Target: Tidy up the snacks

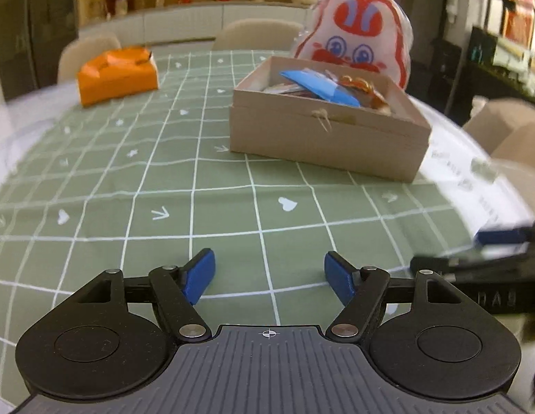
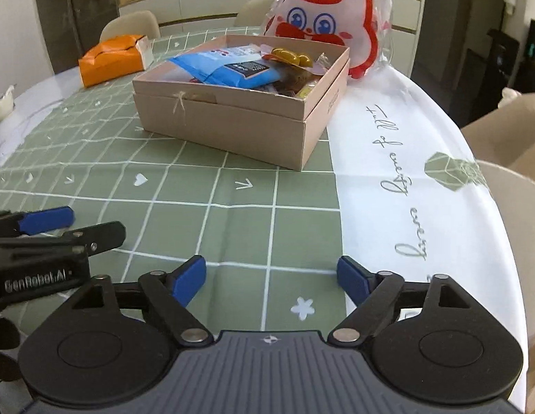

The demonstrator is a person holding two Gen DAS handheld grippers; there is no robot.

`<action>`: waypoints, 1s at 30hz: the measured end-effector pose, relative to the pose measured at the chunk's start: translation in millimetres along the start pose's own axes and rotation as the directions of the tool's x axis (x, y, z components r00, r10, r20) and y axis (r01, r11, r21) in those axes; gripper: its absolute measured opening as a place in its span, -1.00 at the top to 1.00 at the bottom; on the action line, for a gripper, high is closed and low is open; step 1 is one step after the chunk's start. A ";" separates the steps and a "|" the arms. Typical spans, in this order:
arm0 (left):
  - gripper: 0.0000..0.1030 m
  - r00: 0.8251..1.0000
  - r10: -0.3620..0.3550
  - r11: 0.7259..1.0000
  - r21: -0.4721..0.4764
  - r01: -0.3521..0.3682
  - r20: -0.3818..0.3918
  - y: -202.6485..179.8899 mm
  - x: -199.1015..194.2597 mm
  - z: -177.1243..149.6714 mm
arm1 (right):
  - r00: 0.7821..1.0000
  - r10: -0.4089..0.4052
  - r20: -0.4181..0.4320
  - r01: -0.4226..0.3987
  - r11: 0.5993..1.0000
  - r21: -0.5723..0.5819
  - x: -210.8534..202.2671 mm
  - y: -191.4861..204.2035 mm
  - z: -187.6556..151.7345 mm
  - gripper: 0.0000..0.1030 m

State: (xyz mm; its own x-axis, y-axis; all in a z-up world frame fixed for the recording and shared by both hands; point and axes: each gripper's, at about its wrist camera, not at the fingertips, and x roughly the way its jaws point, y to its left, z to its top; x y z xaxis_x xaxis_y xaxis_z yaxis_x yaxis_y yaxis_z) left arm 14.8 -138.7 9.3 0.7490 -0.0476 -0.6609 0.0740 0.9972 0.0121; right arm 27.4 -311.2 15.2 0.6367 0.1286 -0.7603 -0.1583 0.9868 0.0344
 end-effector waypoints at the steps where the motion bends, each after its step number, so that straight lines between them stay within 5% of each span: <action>1: -0.49 0.999 0.022 1.000 0.018 -0.023 0.023 -4.8 -1.4 -3.8 | 1.000 -0.022 0.008 0.022 1.000 -0.007 2.3 0.4 0.6 -0.93; 8: -0.49 0.997 0.039 0.999 -0.011 -0.038 0.067 -6.2 -5.2 -14.1 | 0.986 -0.022 0.163 0.018 0.999 0.028 8.2 -17.9 -19.7 -1.00; 30: -0.50 0.998 0.026 1.000 -0.013 -0.025 0.066 -5.4 -6.2 -15.2 | 0.986 -0.024 0.163 0.020 1.000 0.025 9.3 -17.7 -19.0 -1.00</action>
State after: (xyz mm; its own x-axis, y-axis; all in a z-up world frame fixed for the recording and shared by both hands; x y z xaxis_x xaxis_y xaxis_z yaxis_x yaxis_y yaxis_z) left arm -0.3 -142.9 1.9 0.7923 -0.0254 -0.6096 0.0466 0.9987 0.0189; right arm 21.7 -329.4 -4.7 0.7550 0.1196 -0.6448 -0.1270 0.9913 0.0351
